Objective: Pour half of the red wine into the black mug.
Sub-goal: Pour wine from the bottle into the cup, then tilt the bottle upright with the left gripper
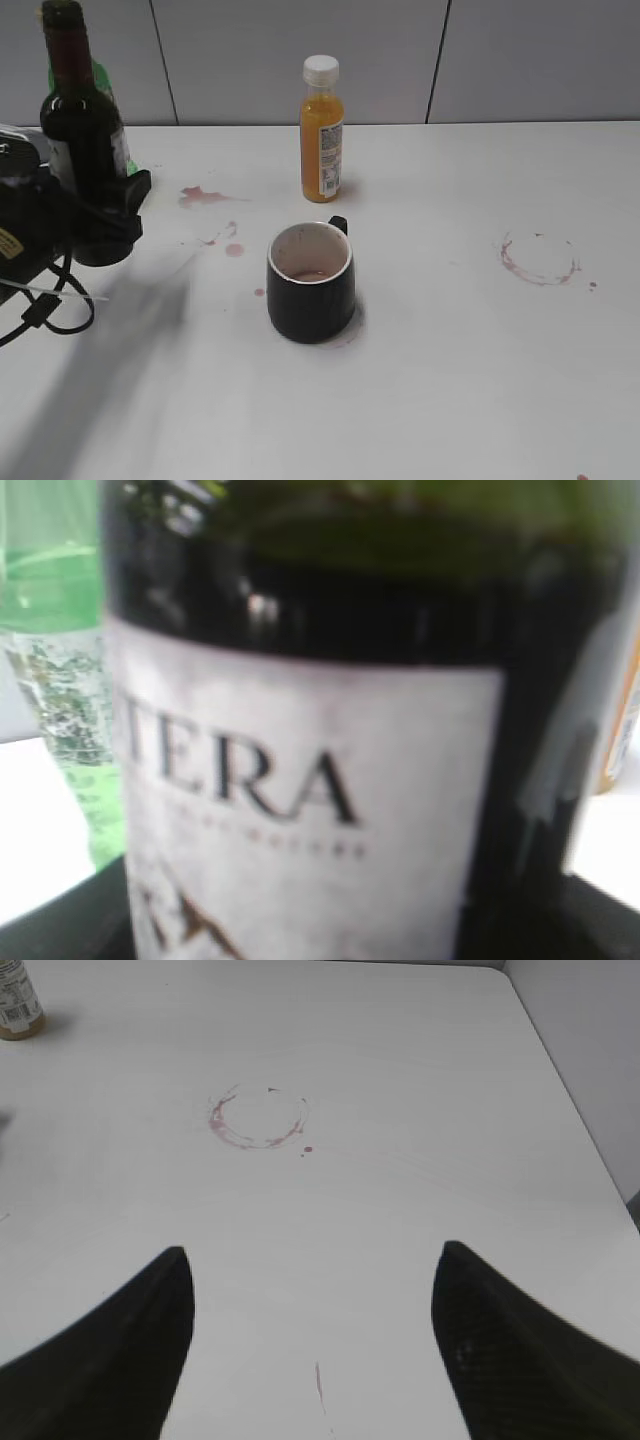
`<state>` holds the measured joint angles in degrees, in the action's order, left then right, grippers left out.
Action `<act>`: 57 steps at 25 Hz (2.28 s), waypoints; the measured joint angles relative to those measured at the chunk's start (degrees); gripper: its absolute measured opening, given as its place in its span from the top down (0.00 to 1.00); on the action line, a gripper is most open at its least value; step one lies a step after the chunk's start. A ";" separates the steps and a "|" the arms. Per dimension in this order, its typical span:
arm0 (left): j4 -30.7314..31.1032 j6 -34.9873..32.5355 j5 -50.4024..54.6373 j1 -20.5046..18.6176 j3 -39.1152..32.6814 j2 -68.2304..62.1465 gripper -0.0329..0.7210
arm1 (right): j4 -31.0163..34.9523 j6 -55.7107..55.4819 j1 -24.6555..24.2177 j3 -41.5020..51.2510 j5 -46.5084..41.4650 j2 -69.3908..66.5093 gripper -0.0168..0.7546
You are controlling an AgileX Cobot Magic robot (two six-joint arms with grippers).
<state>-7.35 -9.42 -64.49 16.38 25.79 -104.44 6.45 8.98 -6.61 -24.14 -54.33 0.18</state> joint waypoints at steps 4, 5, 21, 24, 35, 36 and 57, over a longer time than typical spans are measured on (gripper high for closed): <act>-2.95 -4.72 -0.07 3.06 -3.24 2.43 0.23 | 0.00 0.00 0.00 0.00 0.00 0.00 0.25; -3.50 -5.97 -0.07 4.25 -3.92 2.72 0.23 | 0.00 0.00 0.00 0.00 0.00 0.00 0.25; -24.61 -37.51 0.36 17.07 -6.04 4.05 0.23 | 0.00 0.00 0.00 0.00 0.00 0.00 0.25; -24.86 -40.84 0.36 17.07 -6.04 4.05 0.23 | 0.00 0.00 0.00 0.00 0.00 0.00 0.25; -28.29 -53.89 -0.01 17.07 -1.79 1.14 0.23 | 0.00 0.00 0.00 0.00 0.00 0.00 0.25; -28.29 -54.88 -0.01 17.07 -1.71 0.82 0.23 | 0.00 0.00 0.00 0.00 0.00 0.00 0.25; -30.41 -72.44 -0.08 17.07 2.43 -0.90 0.23 | 0.00 0.00 0.00 0.00 0.00 0.00 0.25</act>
<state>-37.76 -81.86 -64.57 33.45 28.22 -105.35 6.45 8.98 -6.61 -24.14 -54.33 0.18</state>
